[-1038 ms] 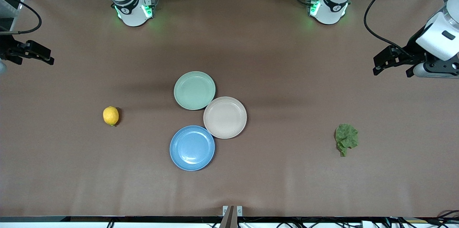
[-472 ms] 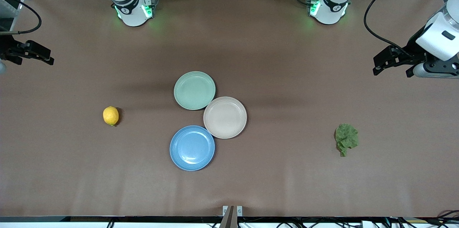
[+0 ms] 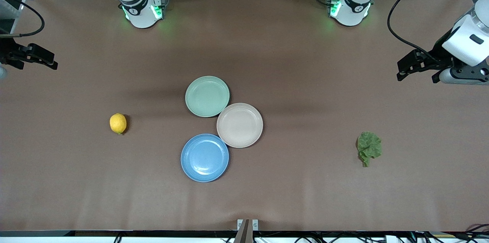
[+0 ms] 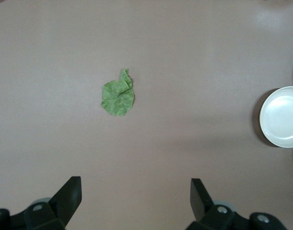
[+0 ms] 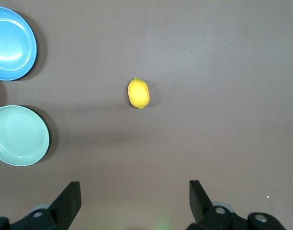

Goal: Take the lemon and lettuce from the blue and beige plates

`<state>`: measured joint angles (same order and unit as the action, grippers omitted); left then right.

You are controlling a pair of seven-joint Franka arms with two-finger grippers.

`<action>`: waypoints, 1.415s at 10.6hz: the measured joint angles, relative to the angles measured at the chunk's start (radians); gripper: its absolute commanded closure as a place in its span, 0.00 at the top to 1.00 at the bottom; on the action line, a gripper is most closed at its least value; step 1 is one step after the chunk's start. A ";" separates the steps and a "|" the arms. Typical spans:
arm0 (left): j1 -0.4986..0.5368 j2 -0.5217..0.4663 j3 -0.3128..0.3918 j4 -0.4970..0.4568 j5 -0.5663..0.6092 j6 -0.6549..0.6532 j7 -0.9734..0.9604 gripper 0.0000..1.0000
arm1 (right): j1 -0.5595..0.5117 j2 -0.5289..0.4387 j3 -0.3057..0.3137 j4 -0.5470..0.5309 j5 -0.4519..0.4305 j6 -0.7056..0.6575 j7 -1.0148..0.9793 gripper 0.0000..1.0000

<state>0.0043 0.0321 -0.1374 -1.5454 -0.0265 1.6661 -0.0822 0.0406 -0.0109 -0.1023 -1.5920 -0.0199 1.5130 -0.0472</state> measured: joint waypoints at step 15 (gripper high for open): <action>0.000 0.001 0.000 0.000 0.000 0.000 0.000 1.00 | -0.020 0.027 0.006 0.002 0.000 0.040 0.000 1.00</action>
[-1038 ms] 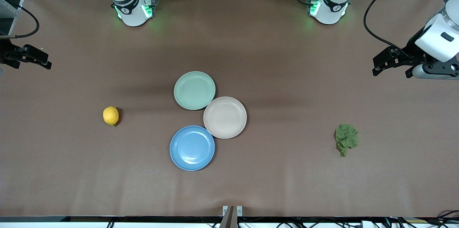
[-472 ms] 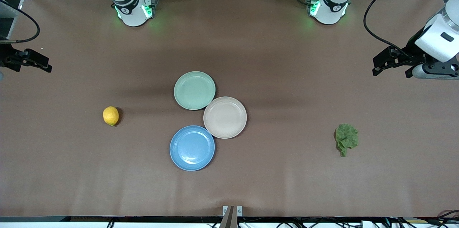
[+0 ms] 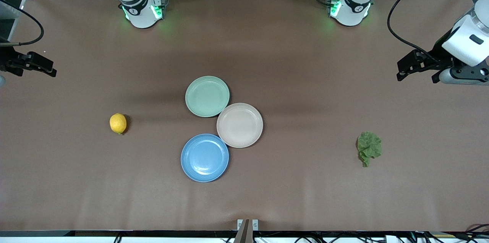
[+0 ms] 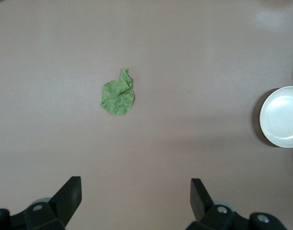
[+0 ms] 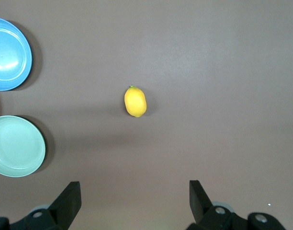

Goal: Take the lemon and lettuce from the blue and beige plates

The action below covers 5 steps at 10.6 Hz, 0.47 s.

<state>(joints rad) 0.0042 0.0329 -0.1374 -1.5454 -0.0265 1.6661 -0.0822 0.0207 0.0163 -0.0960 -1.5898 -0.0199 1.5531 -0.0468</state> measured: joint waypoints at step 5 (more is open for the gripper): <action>0.000 0.000 0.000 0.000 0.000 0.000 0.000 1.00 | 0.000 -0.001 0.003 0.004 0.000 -0.010 0.000 1.00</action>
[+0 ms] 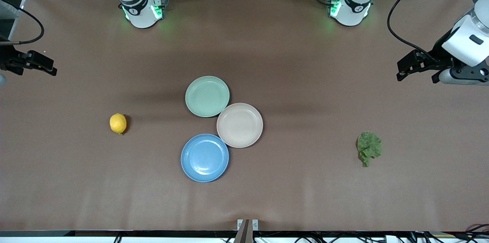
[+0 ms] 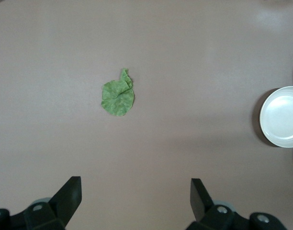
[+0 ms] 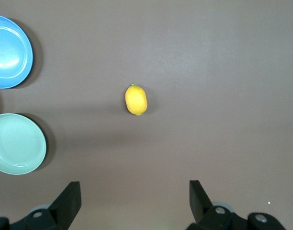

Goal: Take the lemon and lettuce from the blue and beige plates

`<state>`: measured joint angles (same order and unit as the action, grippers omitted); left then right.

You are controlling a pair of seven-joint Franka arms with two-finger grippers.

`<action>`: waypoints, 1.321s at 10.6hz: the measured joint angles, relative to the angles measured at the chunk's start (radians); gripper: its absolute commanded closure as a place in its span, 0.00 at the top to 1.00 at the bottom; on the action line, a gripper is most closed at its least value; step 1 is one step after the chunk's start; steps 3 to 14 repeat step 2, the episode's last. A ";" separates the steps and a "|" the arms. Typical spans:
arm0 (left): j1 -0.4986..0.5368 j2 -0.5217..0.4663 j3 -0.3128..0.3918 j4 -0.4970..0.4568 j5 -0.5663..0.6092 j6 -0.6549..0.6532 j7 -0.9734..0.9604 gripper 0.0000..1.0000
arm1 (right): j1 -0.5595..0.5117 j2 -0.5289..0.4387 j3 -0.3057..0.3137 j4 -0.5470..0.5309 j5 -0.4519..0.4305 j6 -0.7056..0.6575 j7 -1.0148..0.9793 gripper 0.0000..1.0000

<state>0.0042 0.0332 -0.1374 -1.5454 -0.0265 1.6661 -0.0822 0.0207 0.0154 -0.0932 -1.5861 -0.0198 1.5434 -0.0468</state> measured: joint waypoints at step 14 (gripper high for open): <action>0.000 0.000 0.000 0.000 0.000 0.000 0.000 1.00 | 0.000 0.000 0.000 0.000 0.000 0.000 0.000 1.00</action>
